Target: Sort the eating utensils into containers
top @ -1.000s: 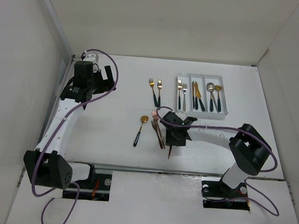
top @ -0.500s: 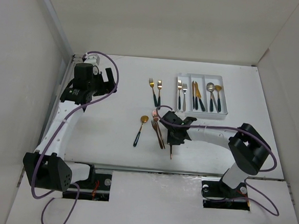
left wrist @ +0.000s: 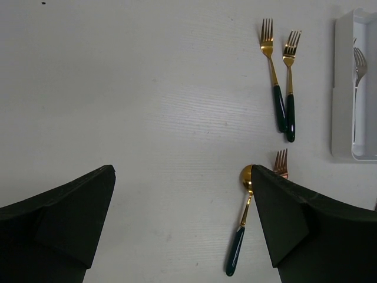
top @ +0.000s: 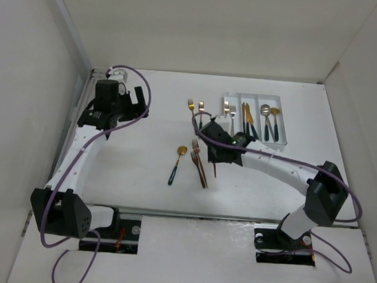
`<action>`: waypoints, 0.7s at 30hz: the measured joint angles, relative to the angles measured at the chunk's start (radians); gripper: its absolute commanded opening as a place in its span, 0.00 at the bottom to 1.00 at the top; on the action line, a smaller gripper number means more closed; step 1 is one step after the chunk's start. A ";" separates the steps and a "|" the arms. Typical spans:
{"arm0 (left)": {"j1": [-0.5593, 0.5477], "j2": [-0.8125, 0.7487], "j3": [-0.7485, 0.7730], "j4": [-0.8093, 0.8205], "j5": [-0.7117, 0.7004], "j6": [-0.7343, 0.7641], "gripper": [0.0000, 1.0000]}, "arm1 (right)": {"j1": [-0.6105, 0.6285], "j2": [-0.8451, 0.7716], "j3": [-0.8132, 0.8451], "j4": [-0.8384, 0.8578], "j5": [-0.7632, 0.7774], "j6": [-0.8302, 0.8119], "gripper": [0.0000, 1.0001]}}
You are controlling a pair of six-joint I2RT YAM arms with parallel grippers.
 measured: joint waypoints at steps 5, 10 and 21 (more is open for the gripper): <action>0.000 0.039 0.005 -0.001 0.001 0.000 1.00 | -0.072 0.043 0.225 -0.002 0.044 -0.147 0.00; 0.000 0.096 0.037 -0.004 0.000 0.005 1.00 | -0.320 0.184 0.393 0.035 0.061 -0.325 0.00; -0.049 0.263 0.147 -0.023 -0.007 0.137 1.00 | -0.625 0.478 0.560 0.055 0.026 -0.525 0.00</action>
